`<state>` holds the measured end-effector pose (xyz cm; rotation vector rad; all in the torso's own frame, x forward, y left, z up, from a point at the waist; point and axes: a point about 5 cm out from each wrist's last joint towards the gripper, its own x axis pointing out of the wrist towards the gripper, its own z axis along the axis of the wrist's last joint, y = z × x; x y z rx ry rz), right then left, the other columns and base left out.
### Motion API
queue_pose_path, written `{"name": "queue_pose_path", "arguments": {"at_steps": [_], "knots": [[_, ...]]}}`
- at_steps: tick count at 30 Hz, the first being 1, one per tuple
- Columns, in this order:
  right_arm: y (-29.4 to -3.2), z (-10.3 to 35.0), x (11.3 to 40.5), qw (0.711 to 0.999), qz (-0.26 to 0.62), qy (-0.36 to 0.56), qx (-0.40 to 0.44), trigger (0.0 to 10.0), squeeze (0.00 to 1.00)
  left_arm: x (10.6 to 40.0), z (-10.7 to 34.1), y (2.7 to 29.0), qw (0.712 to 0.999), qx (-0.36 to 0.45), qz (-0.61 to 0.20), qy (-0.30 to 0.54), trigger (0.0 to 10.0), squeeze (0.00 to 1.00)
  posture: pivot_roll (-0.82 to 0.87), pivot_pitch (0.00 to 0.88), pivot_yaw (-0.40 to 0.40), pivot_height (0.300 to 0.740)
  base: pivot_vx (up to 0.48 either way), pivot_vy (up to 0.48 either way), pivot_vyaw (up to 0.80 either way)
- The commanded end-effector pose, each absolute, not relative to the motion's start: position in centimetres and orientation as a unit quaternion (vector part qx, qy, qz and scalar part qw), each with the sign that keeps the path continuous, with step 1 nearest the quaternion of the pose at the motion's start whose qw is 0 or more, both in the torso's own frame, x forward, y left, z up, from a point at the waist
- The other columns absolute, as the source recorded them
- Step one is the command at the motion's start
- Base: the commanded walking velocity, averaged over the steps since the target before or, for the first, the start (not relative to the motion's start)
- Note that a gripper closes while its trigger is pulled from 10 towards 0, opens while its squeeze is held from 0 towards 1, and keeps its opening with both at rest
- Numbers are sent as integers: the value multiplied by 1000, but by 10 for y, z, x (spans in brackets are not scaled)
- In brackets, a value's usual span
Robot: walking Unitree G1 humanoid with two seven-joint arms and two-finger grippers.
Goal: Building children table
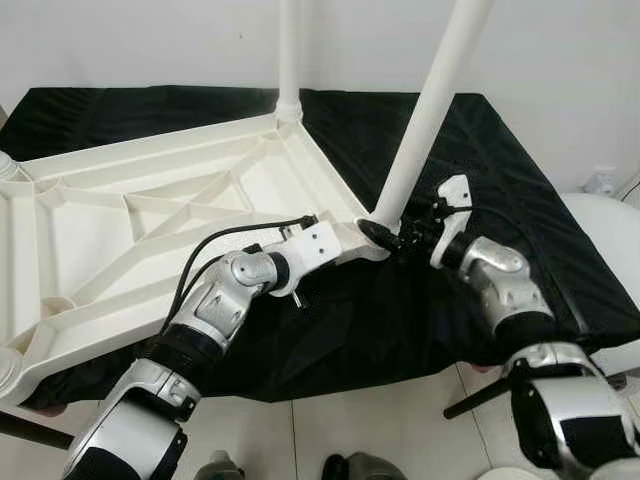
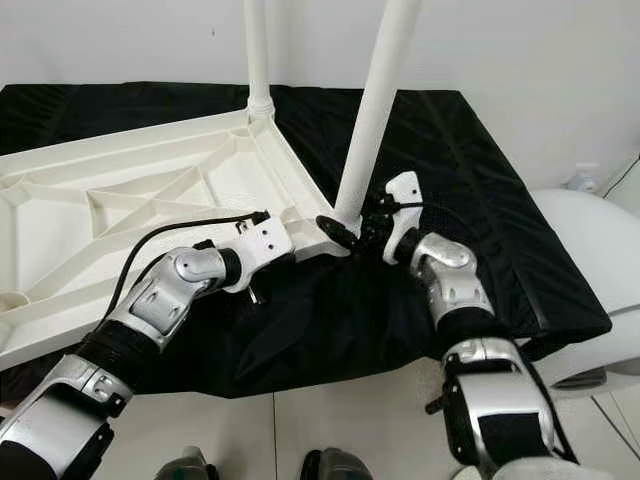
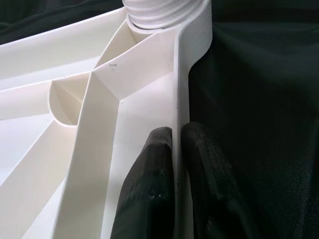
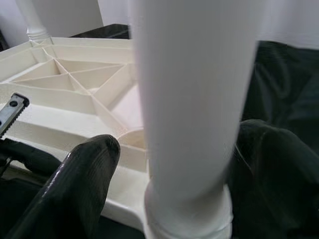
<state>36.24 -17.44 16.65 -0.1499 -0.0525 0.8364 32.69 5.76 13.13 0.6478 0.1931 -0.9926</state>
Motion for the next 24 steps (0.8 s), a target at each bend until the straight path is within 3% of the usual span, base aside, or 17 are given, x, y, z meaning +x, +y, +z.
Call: {"name": "queue_pose_path", "arguments": {"at_steps": [1, 8, 9, 11, 12, 14, 15, 17, 18, 24], "knots": [[-180, 168, 364, 911, 403, -18, -81, 10000, 0, 325, 119, 64, 819, 306, -469, 125, 10000, 0, 46, 11, -64, 740, 0, 0, 0], [-191, 174, 368, 913, 401, -13, -77, 10000, 0, 325, 119, 63, 820, 305, -469, 123, 10000, 0, 43, 14, -64, 740, 0, 0, 0], [-192, 175, 368, 912, 402, -12, -77, 8510, 0, 325, 120, 62, 820, 305, -469, 123, 10000, 0, 42, 16, -64, 740, 0, 0, 0], [-193, 175, 369, 911, 404, -10, -77, 8510, 0, 325, 120, 62, 820, 305, -469, 123, 10000, 0, 42, 16, -64, 740, 0, 0, 0], [-195, 175, 369, 909, 408, -6, -79, 3373, 0, 325, 120, 62, 820, 304, -470, 122, 10000, 0, 41, 19, -64, 740, 0, 0, 0], [-195, 175, 369, 909, 410, -4, -80, 3373, 0, 326, 120, 62, 820, 304, -470, 122, 10000, 0, 41, 19, -64, 740, 0, 0, 0], [-196, 174, 369, 908, 411, -1, -80, 941, 0, 326, 120, 62, 820, 304, -469, 122, 10000, 0, 40, 19, -64, 740, 0, 0, 0], [-196, 174, 369, 908, 412, 0, -80, 941, 0, 326, 120, 62, 820, 304, -469, 121, 10000, 0, 40, 19, -64, 740, 0, 0, 0], [-195, 173, 369, 905, 417, 3, -79, 0, 0, 326, 121, 62, 820, 304, -469, 121, 10000, 0, 41, 20, -64, 740, 0, 0, 0], [-193, 167, 367, 901, 428, 11, -76, 0, 0, 326, 121, 62, 821, 304, -469, 120, 10000, 0, 41, 22, -64, 740, 0, 0, 0]]}}
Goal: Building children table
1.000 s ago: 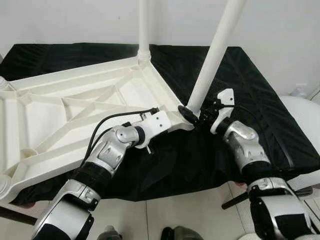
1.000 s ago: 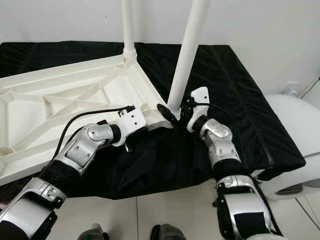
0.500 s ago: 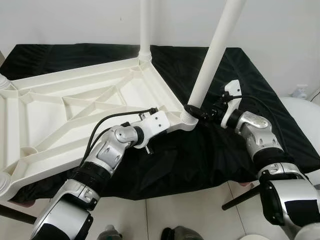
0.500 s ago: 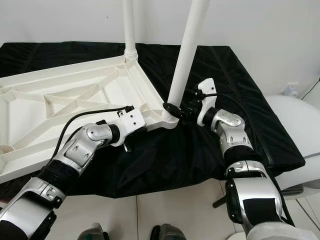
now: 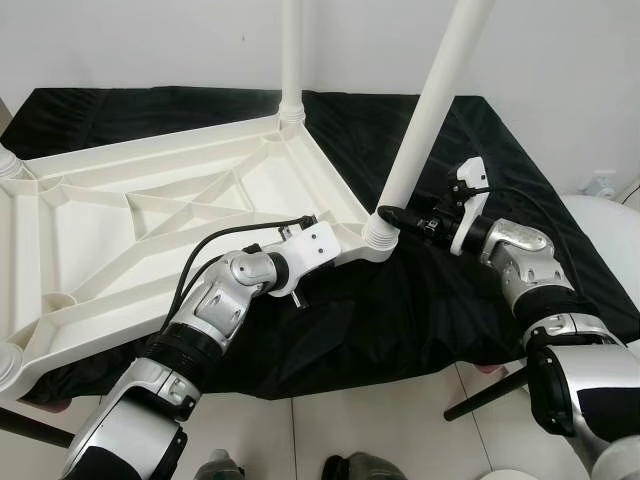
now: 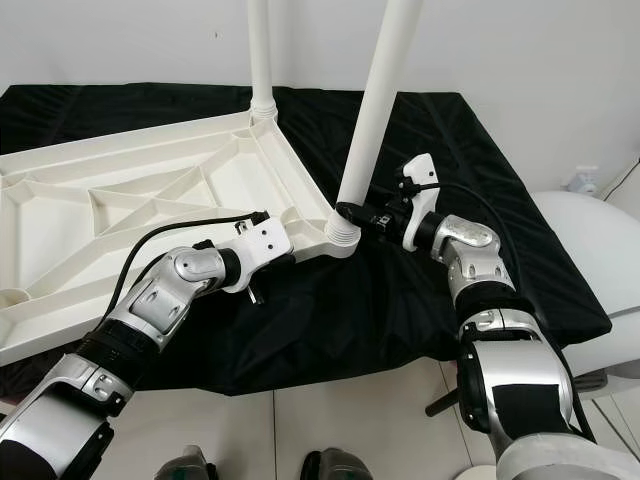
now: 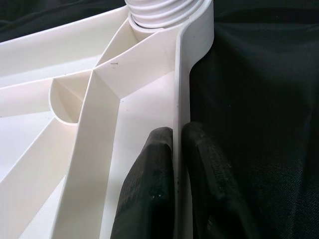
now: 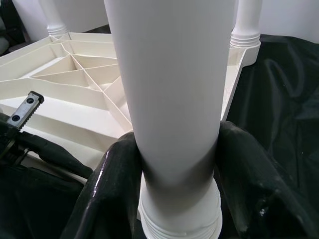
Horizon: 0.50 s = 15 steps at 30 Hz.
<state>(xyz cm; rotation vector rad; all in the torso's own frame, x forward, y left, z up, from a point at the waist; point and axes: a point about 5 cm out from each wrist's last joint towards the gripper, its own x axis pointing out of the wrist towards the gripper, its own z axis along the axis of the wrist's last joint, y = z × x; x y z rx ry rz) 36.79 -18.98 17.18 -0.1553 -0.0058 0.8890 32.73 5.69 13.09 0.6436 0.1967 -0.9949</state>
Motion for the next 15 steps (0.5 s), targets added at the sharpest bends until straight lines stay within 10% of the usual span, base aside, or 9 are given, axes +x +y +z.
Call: {"name": "queue_pose_path", "arguments": {"at_steps": [1, 2, 3, 15], "knots": [[-192, 165, 367, 900, 430, 13, -75, 118, 0, 326, 121, 62, 821, 304, -469, 120, 10000, 0, 40, 23, -65, 740, 0, 0, 0], [-191, 164, 366, 899, 432, 14, -75, 118, 0, 326, 121, 61, 821, 303, -469, 120, 10000, 0, 40, 23, -65, 740, 0, 0, 0], [-189, 162, 366, 899, 433, 16, -70, 10000, 0, 326, 121, 61, 821, 303, -469, 120, 10000, 0, 40, 24, -66, 740, 0, 0, 0], [-169, 159, 367, 924, 381, -24, -8, 10000, 0, 324, 121, 61, 821, 302, -470, 119, 10000, 0, 42, 22, -75, 740, 0, 0, 0]]}}
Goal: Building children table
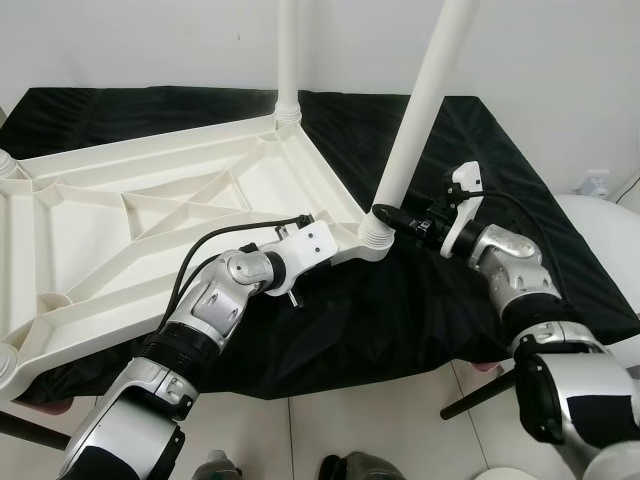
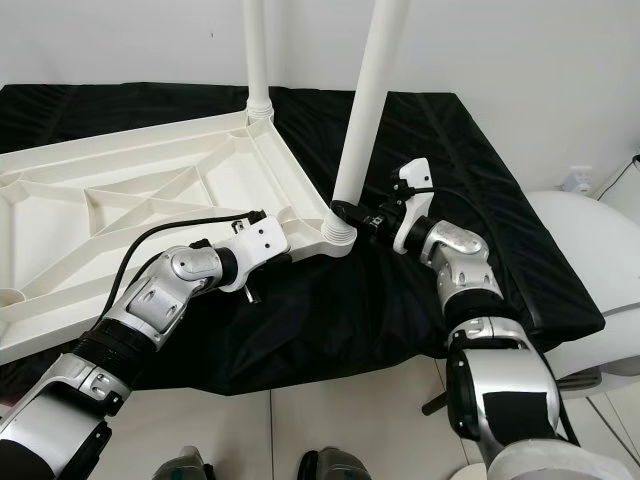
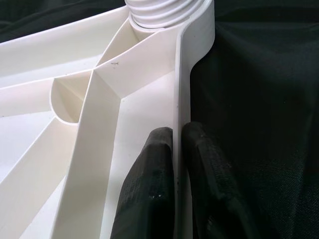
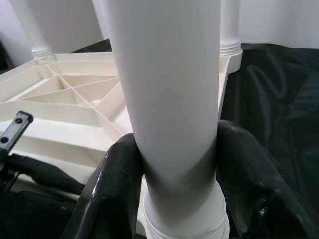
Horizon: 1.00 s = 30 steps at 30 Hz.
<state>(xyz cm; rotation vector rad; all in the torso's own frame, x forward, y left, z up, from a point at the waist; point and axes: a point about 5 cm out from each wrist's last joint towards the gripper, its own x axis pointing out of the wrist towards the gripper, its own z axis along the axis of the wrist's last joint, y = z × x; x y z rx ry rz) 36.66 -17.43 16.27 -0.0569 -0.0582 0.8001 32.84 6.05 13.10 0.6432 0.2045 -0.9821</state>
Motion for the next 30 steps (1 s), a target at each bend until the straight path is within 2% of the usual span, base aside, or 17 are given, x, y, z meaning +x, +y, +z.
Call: {"name": "queue_pose_path", "arguments": {"at_steps": [1, 5, 15, 17, 19, 28, 30], "knots": [[-169, 159, 367, 924, 381, -24, -8, 10000, 0, 324, 121, 61, 821, 302, -470, 119, 10000, 0, 42, 22, -75, 740, 0, 0, 0], [-161, 159, 365, 939, 342, -46, 10, 10000, 0, 323, 120, 60, 820, 301, -473, 119, 10000, 0, 40, 20, -76, 740, 0, 0, 0], [-147, 154, 359, 947, 314, -58, 20, 10000, 0, 322, 119, 59, 818, 301, -476, 118, 10000, 0, 38, 12, -76, 740, 0, 0, 0], [-139, 152, 355, 953, 294, -64, 28, 10000, 0, 321, 119, 58, 817, 302, -477, 118, 10000, 0, 38, 10, -78, 740, 0, 0, 0], [-121, 149, 350, 968, 233, -76, 52, 10000, 0, 320, 118, 58, 814, 302, -481, 119, 10000, 0, 40, 7, -78, 740, 0, 0, 0], [-105, 150, 345, 979, 169, -82, 75, 10000, 0, 318, 116, 58, 812, 302, -484, 120, 10000, 0, 45, 4, -79, 740, 0, 0, 0], [-97, 151, 346, 985, 130, -73, 91, 10000, 0, 317, 115, 58, 811, 302, -487, 121, 10000, 0, 41, 0, -76, 740, 0, 0, 0]]}}
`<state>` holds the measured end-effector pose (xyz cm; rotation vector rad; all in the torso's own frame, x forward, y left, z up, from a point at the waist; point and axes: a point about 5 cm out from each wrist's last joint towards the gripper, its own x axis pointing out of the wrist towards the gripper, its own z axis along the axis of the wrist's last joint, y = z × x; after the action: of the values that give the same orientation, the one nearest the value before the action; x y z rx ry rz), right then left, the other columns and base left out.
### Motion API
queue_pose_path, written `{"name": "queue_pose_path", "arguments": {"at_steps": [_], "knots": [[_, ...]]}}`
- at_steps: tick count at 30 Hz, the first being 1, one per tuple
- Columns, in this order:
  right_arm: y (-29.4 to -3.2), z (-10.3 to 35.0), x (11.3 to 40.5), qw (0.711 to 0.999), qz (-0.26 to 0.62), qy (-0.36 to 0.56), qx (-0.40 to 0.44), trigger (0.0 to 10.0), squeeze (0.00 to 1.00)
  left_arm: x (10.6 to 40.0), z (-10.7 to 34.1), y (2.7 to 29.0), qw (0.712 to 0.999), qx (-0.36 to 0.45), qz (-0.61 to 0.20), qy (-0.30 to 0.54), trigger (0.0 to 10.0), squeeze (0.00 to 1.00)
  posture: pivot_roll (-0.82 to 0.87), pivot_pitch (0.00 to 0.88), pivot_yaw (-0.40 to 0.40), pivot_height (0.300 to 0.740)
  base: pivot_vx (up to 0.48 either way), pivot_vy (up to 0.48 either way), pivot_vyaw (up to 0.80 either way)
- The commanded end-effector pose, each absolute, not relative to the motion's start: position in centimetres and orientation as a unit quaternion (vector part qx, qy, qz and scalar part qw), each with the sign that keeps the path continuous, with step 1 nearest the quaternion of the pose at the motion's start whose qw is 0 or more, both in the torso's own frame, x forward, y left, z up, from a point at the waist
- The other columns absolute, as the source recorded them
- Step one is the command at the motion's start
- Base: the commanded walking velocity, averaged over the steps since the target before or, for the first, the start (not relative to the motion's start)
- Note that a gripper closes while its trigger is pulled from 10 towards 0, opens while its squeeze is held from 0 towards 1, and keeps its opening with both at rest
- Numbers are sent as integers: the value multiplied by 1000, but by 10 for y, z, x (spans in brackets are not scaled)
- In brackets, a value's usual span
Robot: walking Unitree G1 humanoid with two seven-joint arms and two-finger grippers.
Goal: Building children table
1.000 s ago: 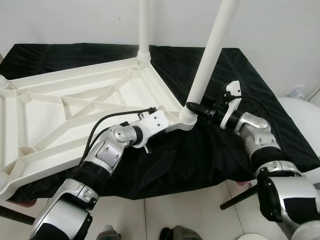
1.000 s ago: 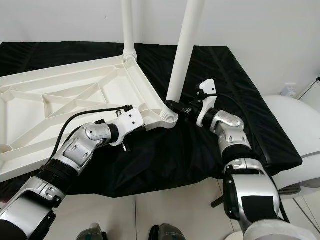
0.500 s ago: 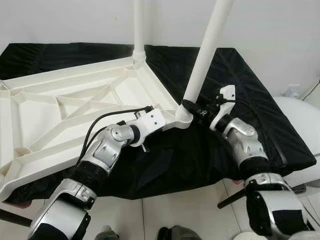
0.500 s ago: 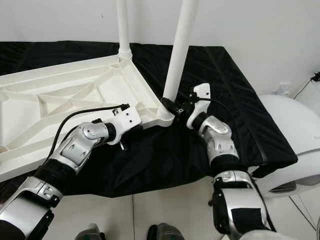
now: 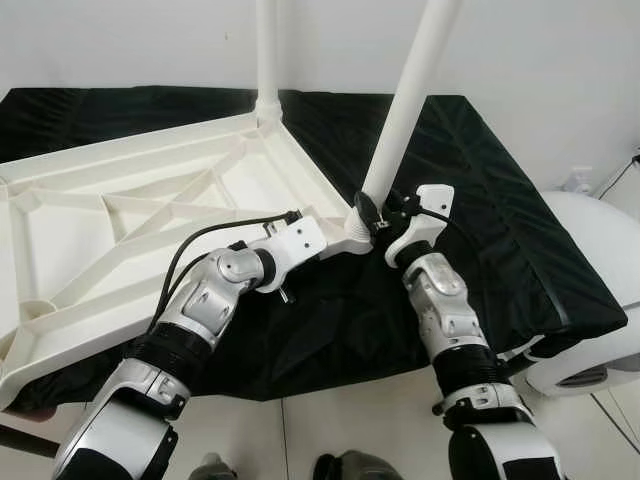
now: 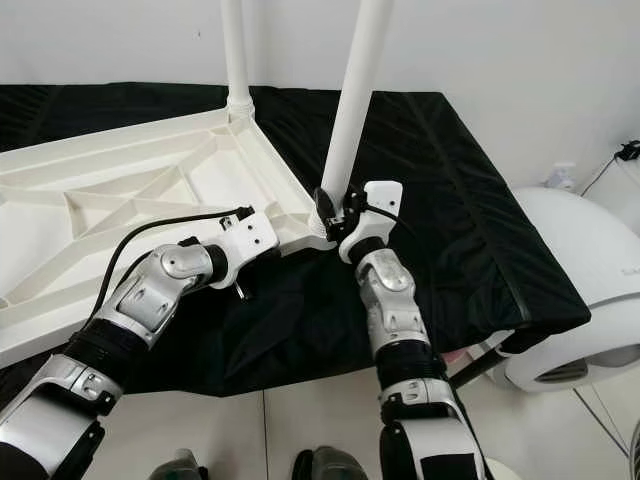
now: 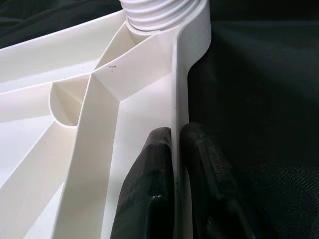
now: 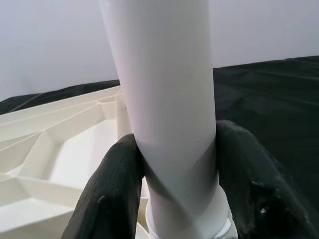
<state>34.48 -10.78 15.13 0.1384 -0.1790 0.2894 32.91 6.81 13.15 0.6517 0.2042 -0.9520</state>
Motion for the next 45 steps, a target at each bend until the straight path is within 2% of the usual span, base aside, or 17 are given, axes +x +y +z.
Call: {"name": "queue_pose_path", "arguments": {"at_steps": [1, 6, 18, 19, 20, 21, 22, 23, 27, 28, 30, 31, 35, 36, 42, 43, 45], "knots": [[-97, 151, 346, 985, 130, -73, 91, 10000, 0, 317, 115, 58, 811, 302, -487, 121, 10000, 0, 41, 0, -76, 740, 0, 0, 0], [-80, 151, 347, 994, 47, -36, 89, 10000, 0, 315, 115, 55, 808, 301, -492, 119, 10000, 0, 38, 1, -77, 740, 0, 0, 0], [-82, 150, 343, 996, 12, -26, 80, 10000, 0, 314, 115, 55, 809, 298, -492, 119, 10000, 0, 38, 9, -80, 740, 0, 0, 0], [-85, 150, 343, 996, 7, -26, 80, 10000, 114, 313, 115, 55, 809, 298, -492, 119, 10000, 0, 36, 12, -76, 740, 0, 0, 0], [-85, 150, 343, 996, 7, -26, 80, 10000, 114, 313, 115, 55, 809, 298, -492, 119, 10000, 0, 36, 12, -76, 740, 0, 0, 0], [-89, 150, 343, 997, -2, -25, 79, 10000, 451, 314, 115, 56, 809, 299, -492, 119, 10000, 0, 35, 14, -75, 740, 0, 0, 0], [-89, 150, 343, 997, -2, -25, 79, 10000, 451, 314, 115, 56, 809, 299, -492, 119, 10000, 0, 35, 14, -75, 740, 0, 0, 0], [-90, 150, 343, 996, -2, -26, 82, 10000, 1000, 314, 115, 56, 809, 299, -492, 119, 10000, 0, 35, 15, -74, 740, 0, 0, 0], [-91, 152, 342, 996, 2, -31, 80, 10000, 1000, 314, 116, 57, 809, 299, -492, 120, 10000, 0, 34, 20, -70, 740, 0, 0, 0], [-92, 152, 342, 997, 7, -33, 74, 10000, 933, 315, 116, 57, 809, 299, -492, 120, 10000, 0, 33, 23, -67, 740, 0, 0, 0], [-92, 152, 342, 997, 9, -34, 70, 10000, 933, 315, 117, 57, 809, 299, -492, 120, 10000, 0, 33, 24, -66, 740, 0, 0, 0], [-93, 152, 341, 997, 13, -33, 66, 10000, 0, 316, 117, 57, 809, 299, -491, 120, 10000, 0, 33, 26, -65, 740, 0, 0, 0], [-98, 153, 343, 997, 16, -37, 59, 10000, 0, 316, 117, 58, 811, 294, -490, 122, 10000, 27, 30, 26, -62, 740, 0, 0, 0], [-99, 153, 343, 998, 16, -37, 57, 10000, 0, 316, 118, 57, 811, 293, -491, 122, 10000, 1000, 29, 26, -62, 740, 0, 0, 0], [-104, 155, 345, 998, 15, -37, 53, 10000, 0, 317, 121, 56, 813, 285, -494, 120, 10000, 1000, 24, 26, -60, 740, 0, 0, 0], [-106, 155, 346, 998, 14, -38, 52, 10000, 0, 318, 121, 54, 812, 290, -492, 120, 10000, 0, 24, 27, -60, 740, 0, 0, 0], [-109, 155, 346, 998, 11, -38, 50, 10000, 0, 320, 121, 51, 811, 295, -490, 120, 10000, 0, 21, 28, -59, 740, 0, 0, 0]]}}
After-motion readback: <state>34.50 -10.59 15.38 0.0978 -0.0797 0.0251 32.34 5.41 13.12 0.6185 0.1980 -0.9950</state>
